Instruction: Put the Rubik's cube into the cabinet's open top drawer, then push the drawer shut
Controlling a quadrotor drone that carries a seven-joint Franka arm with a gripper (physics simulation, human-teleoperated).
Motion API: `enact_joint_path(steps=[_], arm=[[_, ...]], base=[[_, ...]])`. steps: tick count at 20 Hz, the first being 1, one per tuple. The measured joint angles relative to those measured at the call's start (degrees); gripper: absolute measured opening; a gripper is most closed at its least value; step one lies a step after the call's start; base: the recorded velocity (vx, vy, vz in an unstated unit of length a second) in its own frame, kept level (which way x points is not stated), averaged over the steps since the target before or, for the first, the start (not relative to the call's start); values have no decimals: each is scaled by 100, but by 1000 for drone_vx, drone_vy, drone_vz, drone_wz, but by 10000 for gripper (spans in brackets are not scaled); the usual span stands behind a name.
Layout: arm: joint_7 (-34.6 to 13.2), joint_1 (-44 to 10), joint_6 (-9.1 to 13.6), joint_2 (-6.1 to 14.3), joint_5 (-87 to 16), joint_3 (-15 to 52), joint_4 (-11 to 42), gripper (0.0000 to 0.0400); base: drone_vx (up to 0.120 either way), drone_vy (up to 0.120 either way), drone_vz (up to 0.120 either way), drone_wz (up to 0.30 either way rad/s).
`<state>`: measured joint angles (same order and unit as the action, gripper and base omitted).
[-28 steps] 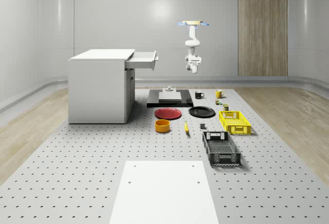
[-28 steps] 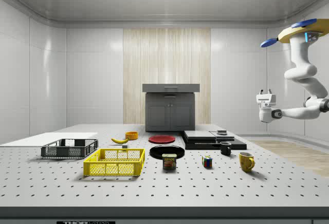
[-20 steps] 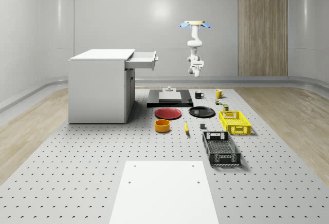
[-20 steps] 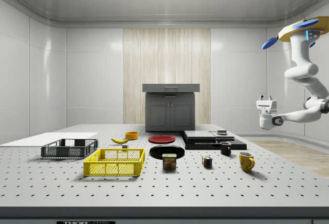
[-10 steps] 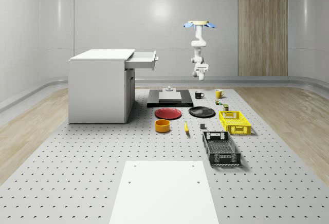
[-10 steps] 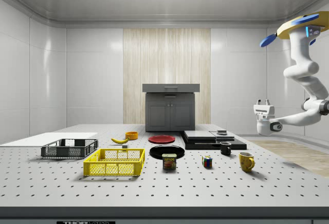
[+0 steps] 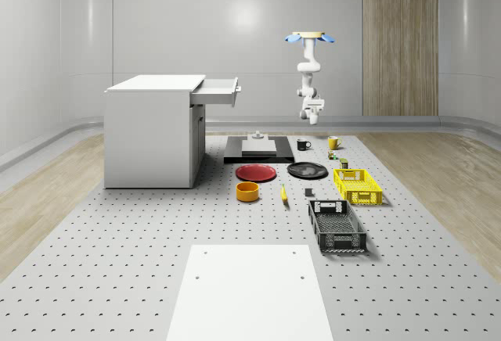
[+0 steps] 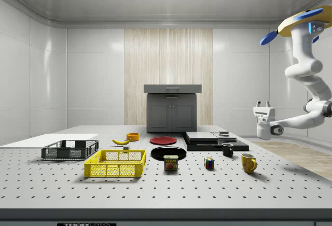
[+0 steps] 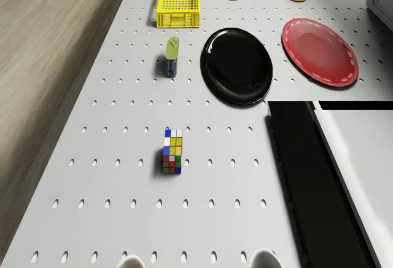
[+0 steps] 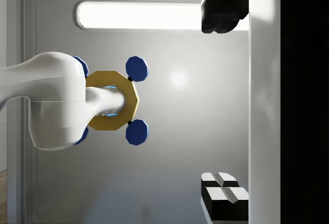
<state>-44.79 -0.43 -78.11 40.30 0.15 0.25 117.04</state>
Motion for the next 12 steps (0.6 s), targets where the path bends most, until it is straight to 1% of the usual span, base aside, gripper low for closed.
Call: enact_joint_path(steps=[12], arm=[[2,-8,-46,32,-8,11,25,400]], base=[[120,120,0,0]])
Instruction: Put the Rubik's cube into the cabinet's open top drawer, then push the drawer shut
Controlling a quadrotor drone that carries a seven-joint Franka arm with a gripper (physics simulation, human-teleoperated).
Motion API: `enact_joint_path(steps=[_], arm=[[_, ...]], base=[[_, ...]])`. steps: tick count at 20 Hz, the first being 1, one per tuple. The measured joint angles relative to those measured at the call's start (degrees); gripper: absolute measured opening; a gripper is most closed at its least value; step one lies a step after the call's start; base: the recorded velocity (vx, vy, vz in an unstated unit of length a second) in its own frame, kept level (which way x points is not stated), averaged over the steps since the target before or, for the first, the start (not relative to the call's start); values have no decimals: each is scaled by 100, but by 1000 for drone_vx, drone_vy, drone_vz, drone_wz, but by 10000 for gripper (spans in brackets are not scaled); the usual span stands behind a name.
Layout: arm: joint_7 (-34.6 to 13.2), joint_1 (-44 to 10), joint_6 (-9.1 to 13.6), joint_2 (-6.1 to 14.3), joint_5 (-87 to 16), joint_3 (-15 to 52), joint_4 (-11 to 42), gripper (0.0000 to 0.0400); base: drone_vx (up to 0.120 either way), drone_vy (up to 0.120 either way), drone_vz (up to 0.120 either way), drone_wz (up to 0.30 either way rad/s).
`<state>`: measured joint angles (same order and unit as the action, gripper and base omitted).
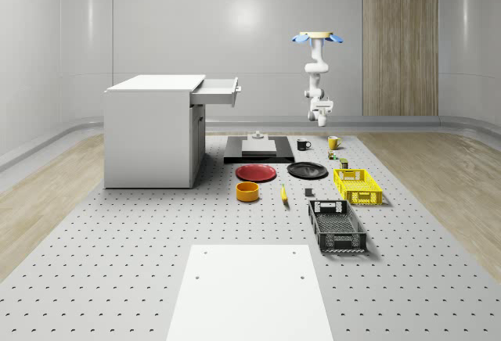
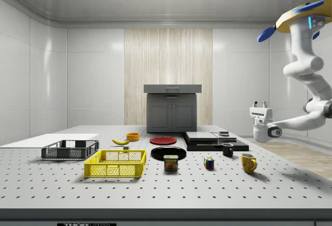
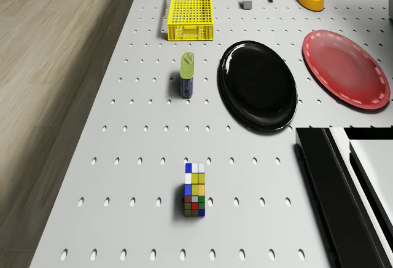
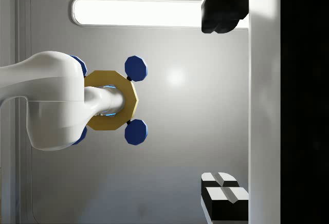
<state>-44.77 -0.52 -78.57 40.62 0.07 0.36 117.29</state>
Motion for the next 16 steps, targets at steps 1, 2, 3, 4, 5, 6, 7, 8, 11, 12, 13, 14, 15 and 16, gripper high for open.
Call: enact_joint_path(steps=[1,2,3,4,5,6,7,8,11,12,13,14,15,16], arm=[[0,-1,-4,3,-2,2,3,400],[0,-2,-8,6,-5,4,6,400],[-1,-3,-13,9,-8,6,9,400],[-1,-4,-17,12,-12,9,11,400],[-1,-5,-21,15,-16,13,14,400],[-2,-7,-26,18,-21,17,17,400],[-2,-8,-30,21,-27,21,20,400],[-3,-10,-34,24,-35,27,23,400],[-7,-18,-47,33,-67,50,32,400],[-9,-21,-52,36,-81,61,35,400],[-11,-25,-56,39,-99,73,39,400],[-14,-30,-61,42,-120,88,42,400],[-17,-35,-65,46,-144,106,45,400],[-21,-42,-70,49,-173,127,49,400]], base=[[120,120,0,0],[120,120,0,0],[120,120,0,0],[120,120,0,0],[120,120,0,0],[120,120,0,0],[120,40,0,0],[120,0,0,0],[120,0,0,0],[120,0,0,0],[120,0,0,0],[120,0,0,0],[120,0,0,0],[120,0,0,0]])
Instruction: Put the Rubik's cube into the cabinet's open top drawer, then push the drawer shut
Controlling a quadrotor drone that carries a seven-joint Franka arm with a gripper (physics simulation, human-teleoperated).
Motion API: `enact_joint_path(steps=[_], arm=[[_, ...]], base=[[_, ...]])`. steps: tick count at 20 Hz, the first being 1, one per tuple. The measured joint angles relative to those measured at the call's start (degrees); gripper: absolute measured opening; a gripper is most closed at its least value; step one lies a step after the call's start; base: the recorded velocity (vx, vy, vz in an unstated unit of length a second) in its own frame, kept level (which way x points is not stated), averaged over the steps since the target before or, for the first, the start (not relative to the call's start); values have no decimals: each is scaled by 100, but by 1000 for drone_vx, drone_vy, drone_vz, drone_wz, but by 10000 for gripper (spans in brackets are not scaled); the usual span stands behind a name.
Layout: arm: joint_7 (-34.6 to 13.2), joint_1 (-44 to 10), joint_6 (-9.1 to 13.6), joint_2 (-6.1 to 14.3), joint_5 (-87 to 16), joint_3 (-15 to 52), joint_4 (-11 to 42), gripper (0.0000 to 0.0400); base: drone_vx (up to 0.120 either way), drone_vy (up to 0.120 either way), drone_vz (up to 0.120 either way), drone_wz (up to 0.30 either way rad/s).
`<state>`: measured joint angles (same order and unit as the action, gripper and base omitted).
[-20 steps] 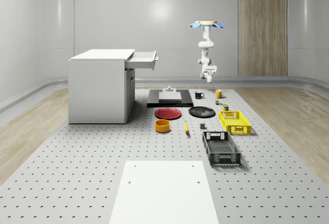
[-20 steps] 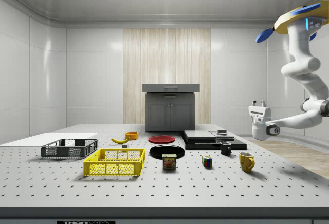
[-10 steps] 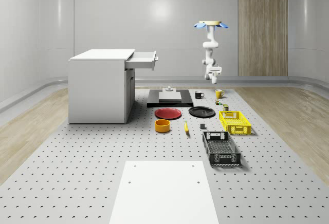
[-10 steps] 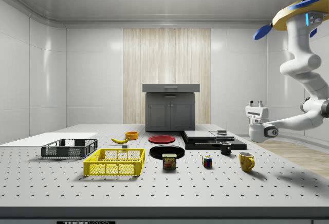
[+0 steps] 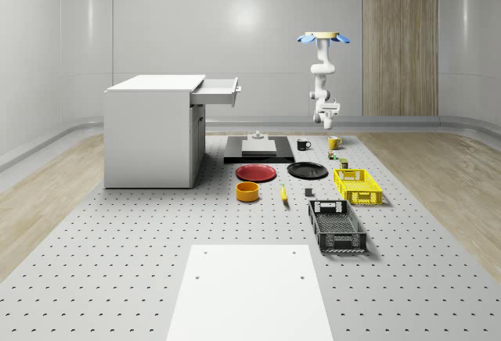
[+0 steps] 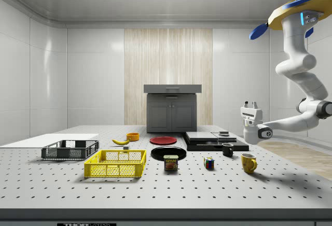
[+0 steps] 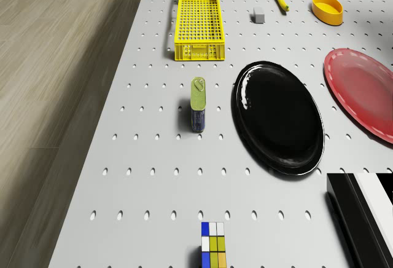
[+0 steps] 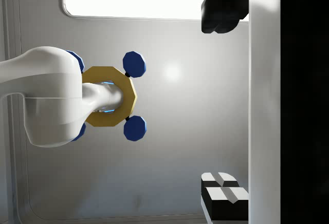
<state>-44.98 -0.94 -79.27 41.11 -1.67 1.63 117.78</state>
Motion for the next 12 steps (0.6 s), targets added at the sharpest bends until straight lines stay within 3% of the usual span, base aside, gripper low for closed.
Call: enact_joint_path(steps=[6,11,12], arm=[[-43,-72,-29,23,-329,234,33,400],[-135,-222,-64,56,-1008,715,126,400],[-165,-270,-74,68,-1223,867,166,400]], base=[[120,0,0,0],[120,0,-120,0],[120,0,0,0]])
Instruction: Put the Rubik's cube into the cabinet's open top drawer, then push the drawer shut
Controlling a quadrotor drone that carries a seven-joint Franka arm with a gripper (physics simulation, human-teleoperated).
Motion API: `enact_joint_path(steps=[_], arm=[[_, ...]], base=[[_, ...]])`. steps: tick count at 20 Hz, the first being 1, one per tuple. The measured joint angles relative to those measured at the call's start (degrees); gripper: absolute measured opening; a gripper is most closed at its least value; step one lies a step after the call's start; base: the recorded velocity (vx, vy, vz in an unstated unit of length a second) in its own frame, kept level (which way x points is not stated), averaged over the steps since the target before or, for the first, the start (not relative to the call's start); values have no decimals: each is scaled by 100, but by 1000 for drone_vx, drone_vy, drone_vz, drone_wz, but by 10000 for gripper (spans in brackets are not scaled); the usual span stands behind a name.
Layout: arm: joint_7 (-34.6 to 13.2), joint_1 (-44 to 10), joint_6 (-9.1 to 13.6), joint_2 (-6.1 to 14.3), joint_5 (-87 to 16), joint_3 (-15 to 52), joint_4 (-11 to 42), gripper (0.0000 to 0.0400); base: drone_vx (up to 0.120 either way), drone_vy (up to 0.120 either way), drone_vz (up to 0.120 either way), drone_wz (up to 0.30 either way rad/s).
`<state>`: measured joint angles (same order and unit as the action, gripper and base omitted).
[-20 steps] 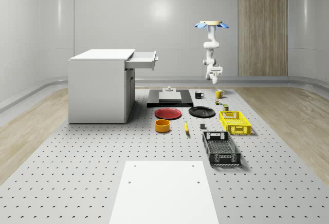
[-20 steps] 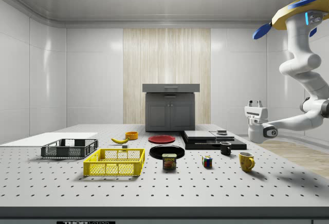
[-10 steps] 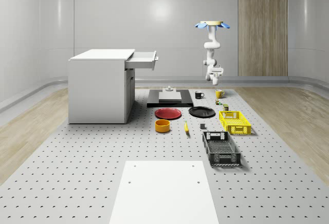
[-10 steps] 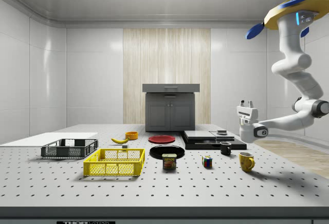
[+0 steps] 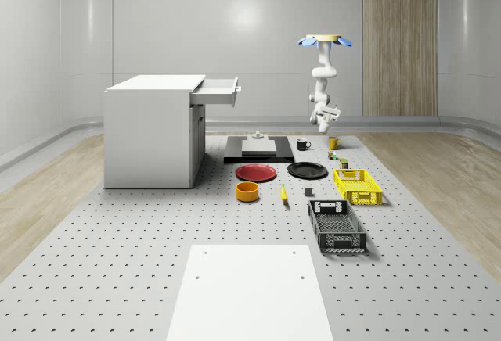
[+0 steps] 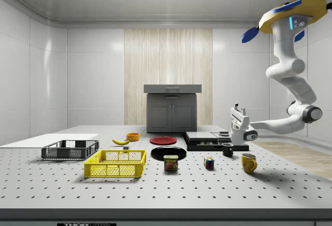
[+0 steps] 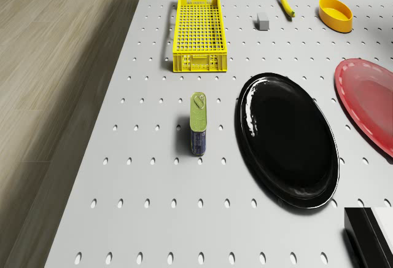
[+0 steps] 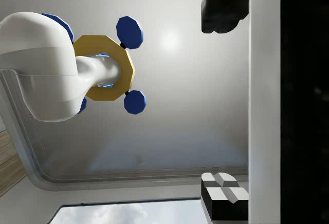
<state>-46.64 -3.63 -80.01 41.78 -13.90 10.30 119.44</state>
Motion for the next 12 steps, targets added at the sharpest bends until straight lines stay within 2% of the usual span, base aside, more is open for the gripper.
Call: enact_joint_path(steps=[2,6,10,12], arm=[[-80,-122,-25,33,-545,380,126,400],[-367,-512,-110,172,-2210,1500,718,400],[-979,-1174,-180,453,-4635,2952,1987,400],[-1438,-1646,-118,622,-5942,3642,2745,400]], base=[[120,0,0,0],[120,0,-110,0],[120,0,-120,0],[120,0,-120,0]])
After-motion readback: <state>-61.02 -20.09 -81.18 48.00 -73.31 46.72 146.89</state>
